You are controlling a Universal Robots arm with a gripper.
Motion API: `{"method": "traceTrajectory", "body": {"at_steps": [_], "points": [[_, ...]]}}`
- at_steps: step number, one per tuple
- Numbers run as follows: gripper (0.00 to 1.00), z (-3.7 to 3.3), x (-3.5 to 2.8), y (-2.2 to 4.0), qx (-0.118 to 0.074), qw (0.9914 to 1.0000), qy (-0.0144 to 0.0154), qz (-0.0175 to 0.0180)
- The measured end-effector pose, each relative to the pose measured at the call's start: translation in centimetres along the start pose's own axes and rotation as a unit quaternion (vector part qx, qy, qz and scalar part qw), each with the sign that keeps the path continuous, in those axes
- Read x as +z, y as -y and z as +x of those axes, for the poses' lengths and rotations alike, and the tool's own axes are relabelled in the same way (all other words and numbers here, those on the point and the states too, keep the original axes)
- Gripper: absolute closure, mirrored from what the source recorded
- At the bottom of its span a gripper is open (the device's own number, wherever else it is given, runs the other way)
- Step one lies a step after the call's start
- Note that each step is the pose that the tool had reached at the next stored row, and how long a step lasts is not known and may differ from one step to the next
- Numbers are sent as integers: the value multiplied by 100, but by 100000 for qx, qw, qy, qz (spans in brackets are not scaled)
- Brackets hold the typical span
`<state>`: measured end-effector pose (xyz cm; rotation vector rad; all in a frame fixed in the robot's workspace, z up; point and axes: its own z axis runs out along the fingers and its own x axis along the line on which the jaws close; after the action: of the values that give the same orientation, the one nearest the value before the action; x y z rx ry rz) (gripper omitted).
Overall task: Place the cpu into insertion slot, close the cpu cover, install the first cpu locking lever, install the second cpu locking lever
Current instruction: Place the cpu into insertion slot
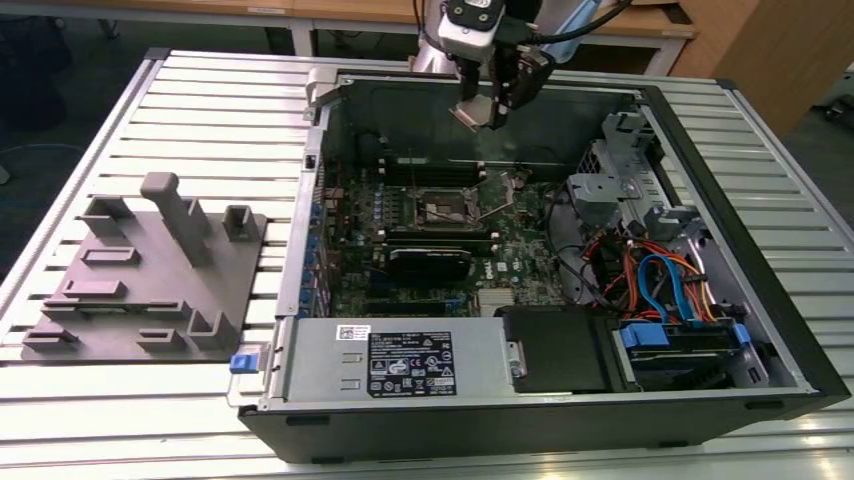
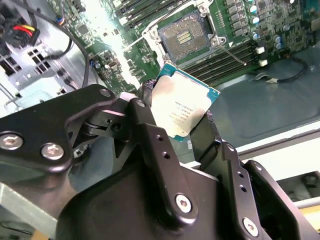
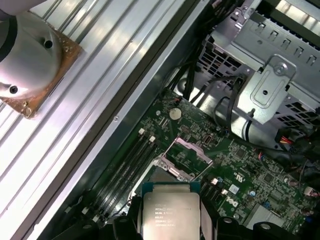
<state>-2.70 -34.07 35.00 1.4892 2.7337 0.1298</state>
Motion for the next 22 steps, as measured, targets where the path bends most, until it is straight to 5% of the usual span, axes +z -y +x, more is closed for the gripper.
{"method": "traceTrajectory", "body": {"at_steps": [6, 22], "points": [[46, 5, 65, 15, 4172, 99912, 461, -6], [46, 6, 69, 18, 4431, 99901, 486, -10]]}}
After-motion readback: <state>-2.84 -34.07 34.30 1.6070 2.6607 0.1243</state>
